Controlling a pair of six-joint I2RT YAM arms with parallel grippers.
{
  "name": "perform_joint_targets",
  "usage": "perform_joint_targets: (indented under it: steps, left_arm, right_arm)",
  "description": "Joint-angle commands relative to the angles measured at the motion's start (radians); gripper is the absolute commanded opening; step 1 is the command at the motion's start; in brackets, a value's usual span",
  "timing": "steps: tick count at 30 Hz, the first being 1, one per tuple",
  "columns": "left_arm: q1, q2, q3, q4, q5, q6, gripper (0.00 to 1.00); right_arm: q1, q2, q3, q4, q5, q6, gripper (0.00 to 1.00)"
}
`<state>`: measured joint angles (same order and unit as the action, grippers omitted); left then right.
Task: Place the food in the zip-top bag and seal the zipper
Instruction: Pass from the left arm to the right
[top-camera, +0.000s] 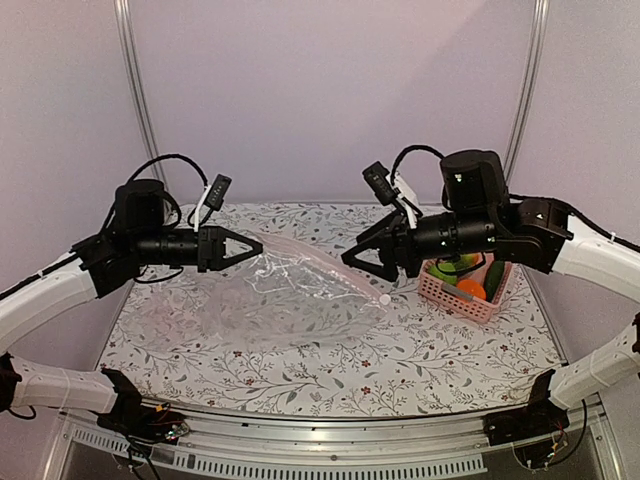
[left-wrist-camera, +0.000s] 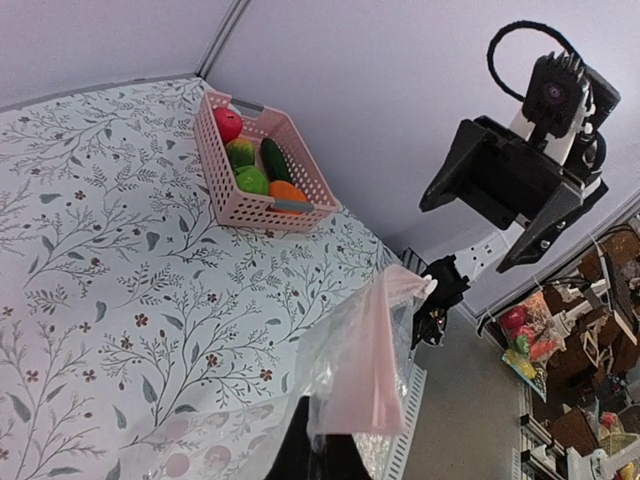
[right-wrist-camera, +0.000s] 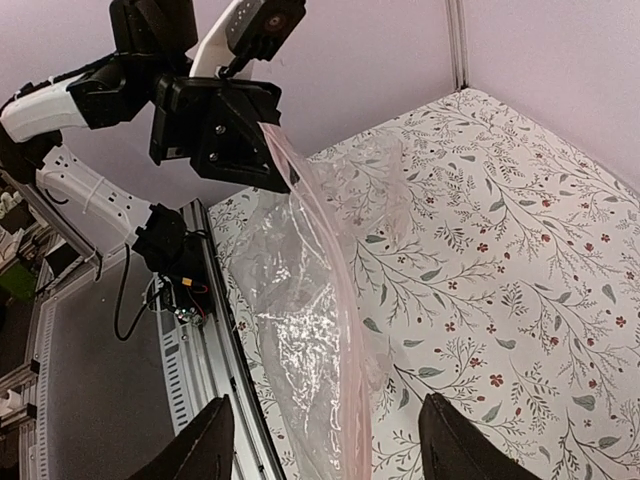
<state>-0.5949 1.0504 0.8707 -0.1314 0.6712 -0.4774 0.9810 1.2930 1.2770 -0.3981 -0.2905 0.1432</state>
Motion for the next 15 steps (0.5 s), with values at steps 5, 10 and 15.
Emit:
perform_joint_targets:
  steps: [5,10,15]
  left_arm:
    - [-0.041,0.018,0.036,0.014,0.029,0.024,0.00]
    - [-0.051,0.025,0.039,0.015,0.036,0.028,0.00]
    - [-0.060,0.028,0.046,0.014,0.043,0.031,0.00]
  right_arm:
    - [0.003,0.082,0.052,-0.073,0.010,-0.024,0.52]
    - [0.003,0.106,0.070,-0.086,0.022,-0.015,0.46]
    - [0.003,0.127,0.083,-0.100,0.033,-0.015,0.40]
